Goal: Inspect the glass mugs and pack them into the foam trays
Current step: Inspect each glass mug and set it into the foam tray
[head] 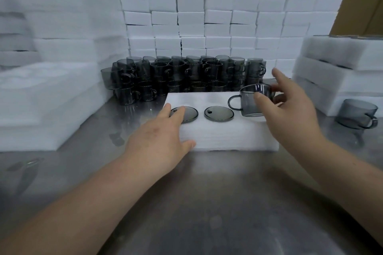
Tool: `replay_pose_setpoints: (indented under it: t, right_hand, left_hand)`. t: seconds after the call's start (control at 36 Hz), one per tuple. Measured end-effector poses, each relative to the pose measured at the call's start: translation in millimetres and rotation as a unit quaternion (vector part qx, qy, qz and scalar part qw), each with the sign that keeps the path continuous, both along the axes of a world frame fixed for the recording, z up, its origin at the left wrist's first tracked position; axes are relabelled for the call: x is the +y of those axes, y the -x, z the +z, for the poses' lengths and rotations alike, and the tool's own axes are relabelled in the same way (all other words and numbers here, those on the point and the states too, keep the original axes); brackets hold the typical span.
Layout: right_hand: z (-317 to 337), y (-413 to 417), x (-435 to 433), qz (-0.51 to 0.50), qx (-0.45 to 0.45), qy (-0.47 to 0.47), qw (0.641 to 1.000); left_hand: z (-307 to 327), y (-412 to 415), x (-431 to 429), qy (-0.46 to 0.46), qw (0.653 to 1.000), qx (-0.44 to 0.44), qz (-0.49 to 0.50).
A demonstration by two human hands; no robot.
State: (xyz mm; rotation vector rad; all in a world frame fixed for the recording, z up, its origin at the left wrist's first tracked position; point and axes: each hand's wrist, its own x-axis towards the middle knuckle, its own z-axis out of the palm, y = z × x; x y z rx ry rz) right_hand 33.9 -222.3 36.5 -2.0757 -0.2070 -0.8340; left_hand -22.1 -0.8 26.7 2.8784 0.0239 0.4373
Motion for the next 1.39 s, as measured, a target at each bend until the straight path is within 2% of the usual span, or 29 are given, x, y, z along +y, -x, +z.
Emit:
replay_pose_setpoints:
  t: [0.22, 0.53, 0.75, 1.06, 1.25, 1.39]
  right_hand:
    - [-2.9, -3.1, -3.3, -0.010, -0.024, 0.001, 1.000]
    - [-4.3, 4.4, 3.4, -0.003, -0.077, 0.077, 0.994]
    - [-4.1, 7.1, 5.7, 0.001, -0.037, 0.143, 0.989]
    - [0.0, 12.0, 5.7, 0.012, -0.021, 0.154, 0.988]
    - [5.4, 12.6, 4.8, 0.021, 0.016, 0.211, 0.977]
    - [6.6, 10.7, 3.0, 0.025, 0.010, 0.227, 0.974]
  left_hand:
    - [-0.6, -0.1, 0.2, -0.004, 1.000, -0.007, 0.003]
    - [-1.3, -0.8, 0.9, -0.006, 1.000, -0.012, 0.004]
    - [-0.8, -0.2, 0.0, -0.004, 1.000, -0.008, 0.002]
    - [0.2, 1.1, -1.0, -0.008, 1.000, -0.013, 0.000]
    - [0.8, 1.7, -1.3, -0.013, 1.000, -0.013, 0.000]
    - [1.1, 1.7, -1.5, -0.008, 1.000, -0.014, -0.001]
